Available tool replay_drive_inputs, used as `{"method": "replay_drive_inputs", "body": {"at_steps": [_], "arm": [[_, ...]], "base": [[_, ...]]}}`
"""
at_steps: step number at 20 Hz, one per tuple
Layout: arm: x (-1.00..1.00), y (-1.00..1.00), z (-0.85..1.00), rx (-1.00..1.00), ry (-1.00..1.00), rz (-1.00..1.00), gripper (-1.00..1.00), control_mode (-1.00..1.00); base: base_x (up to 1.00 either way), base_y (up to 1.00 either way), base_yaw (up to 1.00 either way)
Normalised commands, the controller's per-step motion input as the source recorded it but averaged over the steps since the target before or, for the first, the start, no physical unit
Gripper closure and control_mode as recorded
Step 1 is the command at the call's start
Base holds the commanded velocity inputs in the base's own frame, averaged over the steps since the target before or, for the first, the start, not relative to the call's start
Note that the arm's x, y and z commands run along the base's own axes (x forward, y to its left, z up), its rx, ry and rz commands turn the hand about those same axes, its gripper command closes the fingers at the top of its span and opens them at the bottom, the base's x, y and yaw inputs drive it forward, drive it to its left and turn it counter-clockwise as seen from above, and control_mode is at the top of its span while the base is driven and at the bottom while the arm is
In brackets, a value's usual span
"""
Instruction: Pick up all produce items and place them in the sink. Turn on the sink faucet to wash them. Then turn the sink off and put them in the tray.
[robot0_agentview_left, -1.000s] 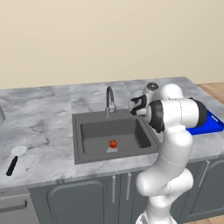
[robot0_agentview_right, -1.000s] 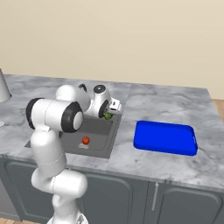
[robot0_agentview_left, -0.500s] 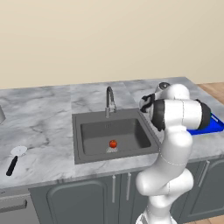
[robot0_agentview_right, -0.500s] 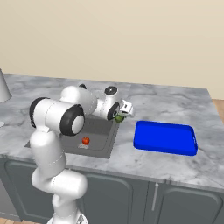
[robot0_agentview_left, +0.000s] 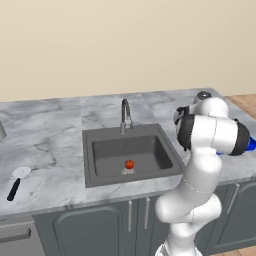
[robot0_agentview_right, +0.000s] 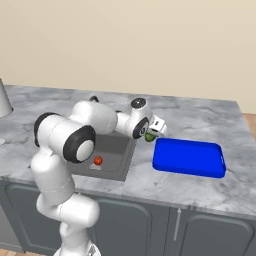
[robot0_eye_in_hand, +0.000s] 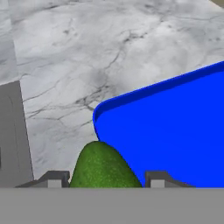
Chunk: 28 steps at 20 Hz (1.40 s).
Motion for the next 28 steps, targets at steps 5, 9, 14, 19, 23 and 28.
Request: {"method": "replay_drive_inputs", "body": {"at_steps": [5, 9, 14, 19, 23, 28], "arm": [[-0.26, -0.56, 0.07, 0.00, 0.00, -0.14, 1.00, -1.00], [-0.08, -0.50, -0.01, 0.00, 0.00, -0.12, 1.00, -1.00], [-0.01, -0.49, -0.15, 0.00, 0.05, -0.09, 1.00, -1.00], [0.00, -0.36, -0.30, 0.00, 0.11, -0.04, 1.00, -1.00], [0.00, -0.21, -0.35, 0.00, 0.12, -0.02, 1.00, -1.00], [0.00, -0.05, -0.29, 0.00, 0.10, 0.00, 1.00, -1.00]], "base": [[0.00, 0.00, 0.00], [0.00, 0.00, 0.00], [0.00, 0.00, 0.00], [0.00, 0.00, 0.00], [0.00, 0.00, 0.00], [0.00, 0.00, 0.00]]}}
